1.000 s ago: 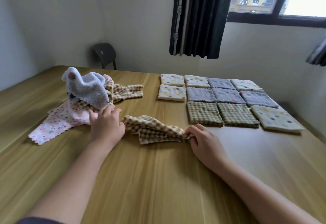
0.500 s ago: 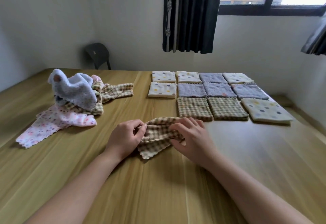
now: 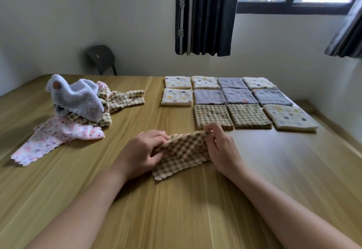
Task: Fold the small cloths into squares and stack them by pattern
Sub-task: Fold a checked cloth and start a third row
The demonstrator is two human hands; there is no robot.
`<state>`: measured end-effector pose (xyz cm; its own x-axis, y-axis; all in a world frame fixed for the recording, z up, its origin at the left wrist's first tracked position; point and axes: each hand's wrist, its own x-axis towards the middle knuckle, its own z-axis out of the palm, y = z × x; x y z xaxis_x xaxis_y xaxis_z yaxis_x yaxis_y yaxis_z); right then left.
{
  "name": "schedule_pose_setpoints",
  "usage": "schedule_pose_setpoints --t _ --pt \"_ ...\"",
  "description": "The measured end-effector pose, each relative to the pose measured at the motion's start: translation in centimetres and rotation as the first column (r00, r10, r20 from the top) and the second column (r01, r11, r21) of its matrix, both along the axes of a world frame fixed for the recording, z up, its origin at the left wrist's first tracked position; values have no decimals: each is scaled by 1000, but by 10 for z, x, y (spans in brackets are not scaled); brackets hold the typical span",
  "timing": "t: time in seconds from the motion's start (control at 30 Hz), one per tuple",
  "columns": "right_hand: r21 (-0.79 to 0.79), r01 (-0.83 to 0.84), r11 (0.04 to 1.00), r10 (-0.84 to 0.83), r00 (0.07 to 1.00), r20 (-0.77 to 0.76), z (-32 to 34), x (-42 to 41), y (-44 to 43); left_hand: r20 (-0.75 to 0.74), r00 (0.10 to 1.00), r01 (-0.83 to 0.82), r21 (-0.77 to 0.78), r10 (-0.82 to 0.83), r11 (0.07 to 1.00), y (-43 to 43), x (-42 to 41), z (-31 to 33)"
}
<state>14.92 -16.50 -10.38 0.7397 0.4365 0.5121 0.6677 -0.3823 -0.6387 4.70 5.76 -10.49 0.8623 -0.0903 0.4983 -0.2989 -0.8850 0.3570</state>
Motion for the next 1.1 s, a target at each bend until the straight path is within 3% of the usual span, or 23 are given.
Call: schedule_pose_setpoints --t 0.07,0.17,0.2,0.27,0.33,0.4,0.43,0.53,0.6,0.73,0.9,1.03,1.1 --pt "63 13 998 -9 998 -68 2 -1 0 -54 998 -43 -292 29 955 -2 -3 5" --pt "94 13 995 0 991 -135 6 0 0 -156 985 -54 -685 -74 727 -9 -4 16" --pt "103 14 995 2 988 -151 6 1 1 -188 975 -72 -766 -116 639 -9 -4 18" --pt "128 21 992 4 981 -196 5 3 1 -229 969 -141 -821 -93 553 -8 -3 19" --pt "126 27 992 0 978 -210 1 4 0 -210 965 -261 -697 159 667 -1 -2 15" --pt "77 51 996 -41 991 -127 -2 6 -1 -76 888 -444 -392 453 806 3 -4 10" --pt "52 57 997 -55 998 -43 -4 7 -1 29 859 -489 -254 512 835 3 -4 10" --pt "-15 2 1000 1 981 196 -3 7 2 222 868 -447 -38 444 894 -5 -5 14" --pt "-94 -80 992 100 970 222 -4 5 3 175 916 -375 57 360 925 -16 -6 17" --pt "-316 -169 934 236 953 189 -7 -1 5 -40 948 -303 177 314 936 -23 -5 7" --pt "-395 -194 898 287 938 193 -4 -2 4 -312 801 -417 322 512 850 -16 -1 1" --pt "-365 -221 904 310 927 209 3 -12 4 -40 807 -561 258 589 786 -19 -2 4" --pt "-352 -241 904 326 922 207 6 -16 4 -53 801 -572 224 596 789 -25 -5 7"
